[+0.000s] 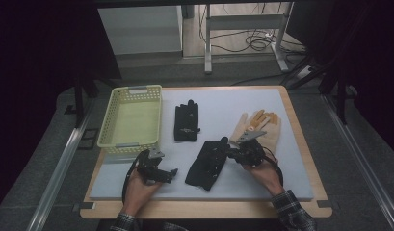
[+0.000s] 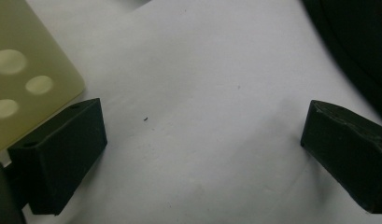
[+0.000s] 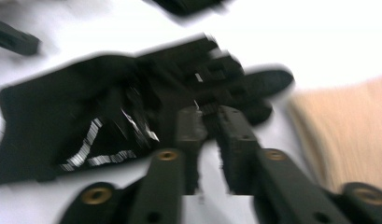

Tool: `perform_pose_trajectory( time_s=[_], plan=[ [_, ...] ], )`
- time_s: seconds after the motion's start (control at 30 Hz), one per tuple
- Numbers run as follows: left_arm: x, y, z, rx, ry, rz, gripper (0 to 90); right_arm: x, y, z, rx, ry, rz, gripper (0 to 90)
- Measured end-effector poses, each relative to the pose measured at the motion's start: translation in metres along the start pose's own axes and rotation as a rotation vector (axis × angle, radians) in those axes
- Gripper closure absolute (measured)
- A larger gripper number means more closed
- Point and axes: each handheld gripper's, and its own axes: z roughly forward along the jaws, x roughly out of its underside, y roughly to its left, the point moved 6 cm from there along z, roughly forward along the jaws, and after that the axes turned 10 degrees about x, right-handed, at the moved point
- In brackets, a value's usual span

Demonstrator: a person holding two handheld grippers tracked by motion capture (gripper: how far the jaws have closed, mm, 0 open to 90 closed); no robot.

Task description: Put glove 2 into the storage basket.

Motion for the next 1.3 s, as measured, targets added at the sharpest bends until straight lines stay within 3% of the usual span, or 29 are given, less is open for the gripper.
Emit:
perform_pose_trajectory(
  time_s=[0.13, 0.23, 0.63, 0.7, 0.83, 0.97, 1.13, 1.3],
  plan=[
    [0.000, 0.000, 0.000, 0.000, 0.000, 0.000, 0.4, 0.015, -0.005, 0.011, 0.015, 0.025, 0.037, 87.0],
    [0.000, 0.000, 0.000, 0.000, 0.000, 0.000, 0.4, 0.015, -0.005, 0.016, 0.019, 0.019, 0.036, 87.0],
    [0.000, 0.000, 0.000, 0.000, 0.000, 0.000, 0.4, -0.006, -0.004, 0.039, 0.028, 0.000, 0.043, 85.5],
    [0.000, 0.000, 0.000, 0.000, 0.000, 0.000, 0.4, -0.007, -0.005, 0.038, 0.035, 0.001, 0.027, 83.0],
    [0.000, 0.000, 0.000, 0.000, 0.001, 0.000, 0.4, -0.014, -0.009, 0.033, 0.032, -0.020, 0.043, 75.8],
    [0.000, 0.000, 0.000, 0.000, 0.000, 0.000, 0.4, -0.031, -0.010, 0.034, 0.026, -0.045, 0.035, 68.9],
    [0.000, 0.000, 0.000, 0.000, 0.000, 0.000, 0.4, -0.062, -0.003, 0.048, 0.017, -0.063, -0.007, 57.8],
    [0.000, 0.000, 0.000, 0.001, 0.003, 0.002, 0.4, -0.076, -0.003, 0.058, 0.024, -0.069, -0.014, 50.6]
  ],
)
